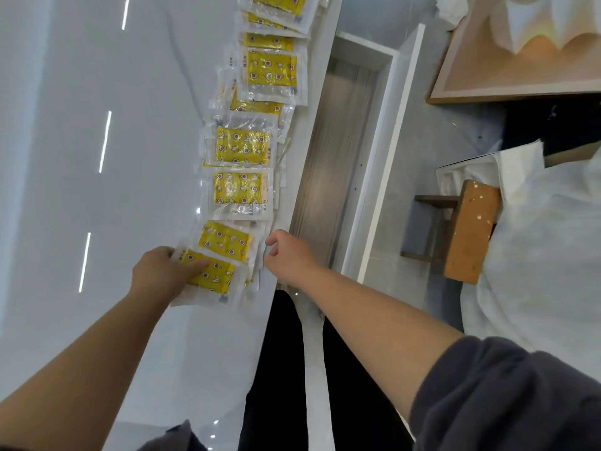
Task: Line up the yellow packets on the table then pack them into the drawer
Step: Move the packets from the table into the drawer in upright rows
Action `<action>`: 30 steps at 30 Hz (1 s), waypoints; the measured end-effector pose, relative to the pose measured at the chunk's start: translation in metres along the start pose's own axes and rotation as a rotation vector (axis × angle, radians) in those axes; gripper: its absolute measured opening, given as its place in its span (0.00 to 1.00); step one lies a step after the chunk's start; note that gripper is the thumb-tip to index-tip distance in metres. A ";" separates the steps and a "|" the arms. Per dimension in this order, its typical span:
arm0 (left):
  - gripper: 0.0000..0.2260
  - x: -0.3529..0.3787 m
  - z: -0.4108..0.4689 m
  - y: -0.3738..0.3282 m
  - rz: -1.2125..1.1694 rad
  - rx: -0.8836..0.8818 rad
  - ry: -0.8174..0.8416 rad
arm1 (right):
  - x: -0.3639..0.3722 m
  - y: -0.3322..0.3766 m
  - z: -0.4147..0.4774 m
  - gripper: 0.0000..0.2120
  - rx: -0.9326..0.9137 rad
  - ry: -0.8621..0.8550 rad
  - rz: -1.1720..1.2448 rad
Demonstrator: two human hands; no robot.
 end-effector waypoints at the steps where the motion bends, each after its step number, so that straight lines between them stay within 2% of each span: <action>1: 0.15 -0.002 -0.001 0.005 0.015 -0.033 0.033 | 0.000 0.001 -0.002 0.17 0.000 0.028 -0.013; 4: 0.21 -0.009 -0.007 0.015 0.017 -0.113 0.104 | 0.004 0.001 -0.006 0.18 0.008 0.106 -0.036; 7: 0.16 -0.011 -0.012 0.012 -0.079 -0.095 0.131 | 0.010 0.001 -0.009 0.18 0.010 0.134 -0.044; 9: 0.15 -0.005 -0.020 0.002 -0.176 -0.061 0.212 | 0.014 0.002 -0.010 0.19 0.015 0.154 -0.019; 11: 0.13 0.000 -0.028 -0.012 -0.218 -0.001 0.295 | 0.021 0.003 -0.012 0.19 0.063 0.219 0.103; 13: 0.12 0.005 -0.034 -0.027 -0.245 0.068 0.359 | 0.032 0.003 -0.019 0.20 0.192 0.342 0.301; 15: 0.10 0.011 -0.041 -0.043 -0.283 0.129 0.419 | 0.041 0.004 -0.025 0.28 0.253 0.446 0.371; 17: 0.09 0.018 -0.045 -0.054 -0.297 0.152 0.448 | 0.039 0.002 -0.024 0.31 0.213 0.487 0.300; 20: 0.09 0.032 -0.042 -0.058 -0.334 0.105 0.428 | 0.021 -0.002 -0.019 0.15 0.155 0.510 0.267; 21: 0.08 0.035 -0.040 -0.058 -0.363 0.081 0.414 | 0.016 -0.004 -0.018 0.13 0.153 0.530 0.258; 24: 0.07 0.050 -0.041 -0.065 -0.445 0.063 0.400 | 0.003 -0.011 -0.010 0.20 0.123 0.522 0.142; 27: 0.08 0.065 -0.044 -0.069 -0.453 0.070 0.426 | -0.008 -0.018 0.000 0.21 0.114 0.509 0.077; 30: 0.10 0.081 -0.049 -0.063 -0.558 -0.053 0.530 | -0.018 -0.023 0.002 0.20 0.159 0.535 0.133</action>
Point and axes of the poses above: each hand's wrist, its own z-axis towards the middle knuckle, its own x-axis out of the palm, y = z × x, the point moved 10 cm from there along z, towards the middle knuckle, and after that the axes turned 11 degrees about -y, right-handed, at the moved point
